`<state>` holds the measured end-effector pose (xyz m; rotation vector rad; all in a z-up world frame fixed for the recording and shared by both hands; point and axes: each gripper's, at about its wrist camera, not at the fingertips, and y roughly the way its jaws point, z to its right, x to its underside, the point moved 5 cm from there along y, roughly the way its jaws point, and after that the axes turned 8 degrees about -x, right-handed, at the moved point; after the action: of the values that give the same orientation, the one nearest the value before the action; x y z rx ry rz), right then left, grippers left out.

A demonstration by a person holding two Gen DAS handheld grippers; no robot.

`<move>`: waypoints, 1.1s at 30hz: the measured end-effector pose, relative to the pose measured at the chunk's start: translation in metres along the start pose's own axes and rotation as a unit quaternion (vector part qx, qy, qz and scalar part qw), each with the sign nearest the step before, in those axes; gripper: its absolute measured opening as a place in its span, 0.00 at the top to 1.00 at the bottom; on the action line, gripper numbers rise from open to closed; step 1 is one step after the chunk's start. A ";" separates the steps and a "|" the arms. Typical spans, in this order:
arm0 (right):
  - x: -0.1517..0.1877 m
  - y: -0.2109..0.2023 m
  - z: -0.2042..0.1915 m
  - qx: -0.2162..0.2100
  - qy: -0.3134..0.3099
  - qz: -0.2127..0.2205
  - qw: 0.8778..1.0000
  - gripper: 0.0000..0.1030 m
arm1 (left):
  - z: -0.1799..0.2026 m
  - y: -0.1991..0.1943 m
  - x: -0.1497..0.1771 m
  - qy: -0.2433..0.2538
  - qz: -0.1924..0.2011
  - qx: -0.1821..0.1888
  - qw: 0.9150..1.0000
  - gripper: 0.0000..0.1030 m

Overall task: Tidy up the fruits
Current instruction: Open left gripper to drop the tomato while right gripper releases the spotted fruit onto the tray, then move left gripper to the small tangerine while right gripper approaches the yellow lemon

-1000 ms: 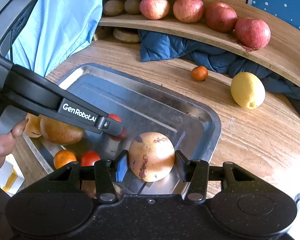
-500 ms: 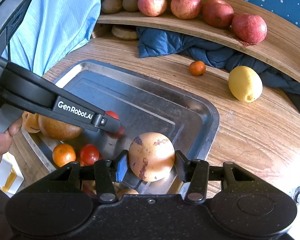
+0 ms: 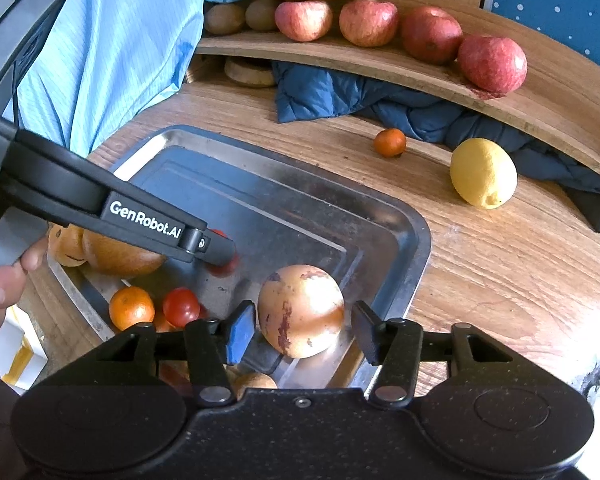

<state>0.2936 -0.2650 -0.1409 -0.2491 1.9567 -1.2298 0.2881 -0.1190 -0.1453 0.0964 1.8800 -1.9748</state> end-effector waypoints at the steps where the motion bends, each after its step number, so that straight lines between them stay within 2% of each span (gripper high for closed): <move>1: 0.000 -0.002 0.000 -0.001 0.000 0.001 1.000 0.43 | 0.000 -0.003 0.000 0.001 0.003 0.000 1.000 0.49; 6: 0.000 -0.011 -0.002 -0.005 -0.001 0.009 1.000 0.36 | 0.001 -0.016 0.003 0.005 0.014 -0.001 1.000 0.37; 11: 0.003 -0.021 -0.006 -0.011 -0.005 0.015 1.000 0.25 | 0.006 -0.033 0.008 0.015 0.022 0.001 1.000 0.20; 14: 0.005 -0.025 -0.007 -0.016 -0.008 0.016 1.000 0.16 | 0.010 -0.044 0.014 0.029 0.023 0.001 0.999 0.15; 17: 0.008 -0.029 -0.008 -0.020 -0.013 0.015 1.000 0.12 | 0.008 -0.053 0.022 0.039 0.022 -0.007 0.999 0.09; 28: 0.021 -0.040 -0.011 -0.035 -0.018 0.005 0.999 0.08 | -0.022 -0.067 0.052 0.036 0.002 -0.038 0.999 0.06; 33: 0.026 -0.041 -0.014 -0.042 -0.021 -0.006 0.999 0.05 | -0.036 -0.066 0.072 0.047 -0.033 -0.069 0.996 0.04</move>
<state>0.2570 -0.2906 -0.1169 -0.3273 1.9752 -1.1410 0.1919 -0.1010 -0.1095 0.0893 2.0988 -1.9054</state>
